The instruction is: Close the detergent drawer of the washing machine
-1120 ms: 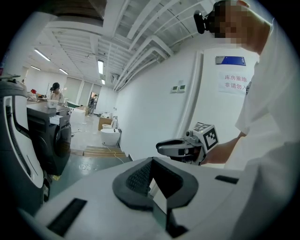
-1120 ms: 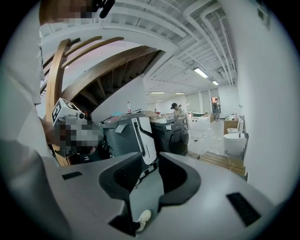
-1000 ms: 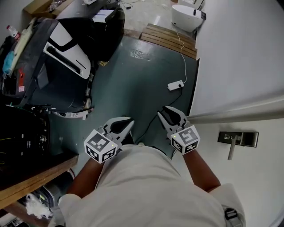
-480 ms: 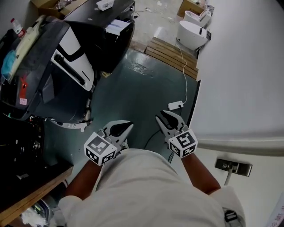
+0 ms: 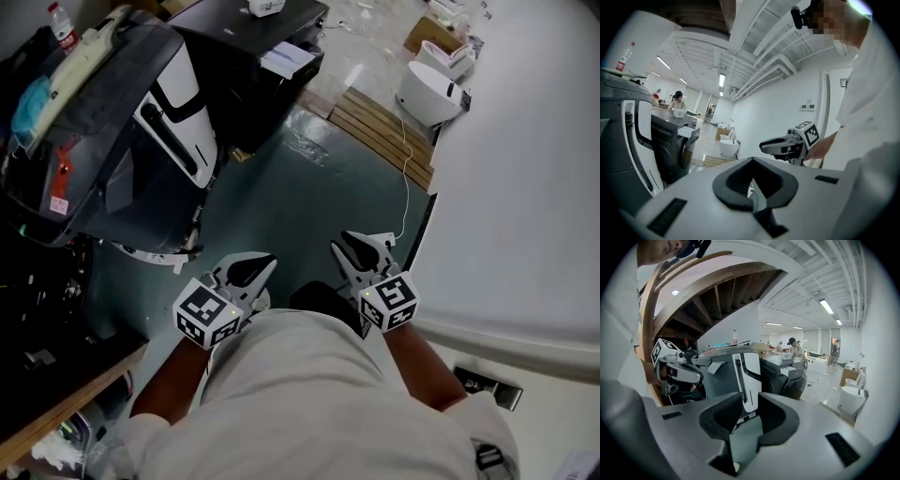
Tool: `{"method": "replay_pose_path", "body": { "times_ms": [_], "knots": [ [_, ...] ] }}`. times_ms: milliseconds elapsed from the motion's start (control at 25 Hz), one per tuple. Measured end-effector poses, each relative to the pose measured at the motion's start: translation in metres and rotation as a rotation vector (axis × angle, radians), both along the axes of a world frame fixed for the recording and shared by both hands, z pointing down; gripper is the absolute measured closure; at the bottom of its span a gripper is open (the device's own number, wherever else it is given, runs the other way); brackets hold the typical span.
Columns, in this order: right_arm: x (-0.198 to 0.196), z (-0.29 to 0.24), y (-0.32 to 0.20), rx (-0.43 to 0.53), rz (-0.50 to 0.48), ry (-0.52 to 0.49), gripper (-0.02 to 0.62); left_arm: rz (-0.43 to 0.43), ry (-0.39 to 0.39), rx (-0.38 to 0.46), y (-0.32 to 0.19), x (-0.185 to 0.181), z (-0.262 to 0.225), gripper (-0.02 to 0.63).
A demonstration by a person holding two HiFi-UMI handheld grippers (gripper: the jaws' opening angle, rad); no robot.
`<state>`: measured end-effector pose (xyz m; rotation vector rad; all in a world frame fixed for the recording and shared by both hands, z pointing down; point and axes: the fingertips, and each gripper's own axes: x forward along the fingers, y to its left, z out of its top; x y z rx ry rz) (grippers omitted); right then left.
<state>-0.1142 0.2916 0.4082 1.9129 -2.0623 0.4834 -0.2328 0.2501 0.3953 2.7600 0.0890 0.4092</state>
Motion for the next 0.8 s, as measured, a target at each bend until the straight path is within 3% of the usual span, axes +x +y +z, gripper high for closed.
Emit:
{"method": "replay_pose_path", "body": {
  "times_ms": [360,800],
  "knots": [
    [0.034,0.011,-0.064,0.015,-0.058,-0.036,0.506,-0.076,-0.031,0.004,-0.054,0.027,0.010,0.612],
    [0.130,0.022,-0.147,0.017,-0.177,-0.056,0.506,-0.186,-0.082,0.007,-0.120,0.117,0.004,0.612]
  ]
}}
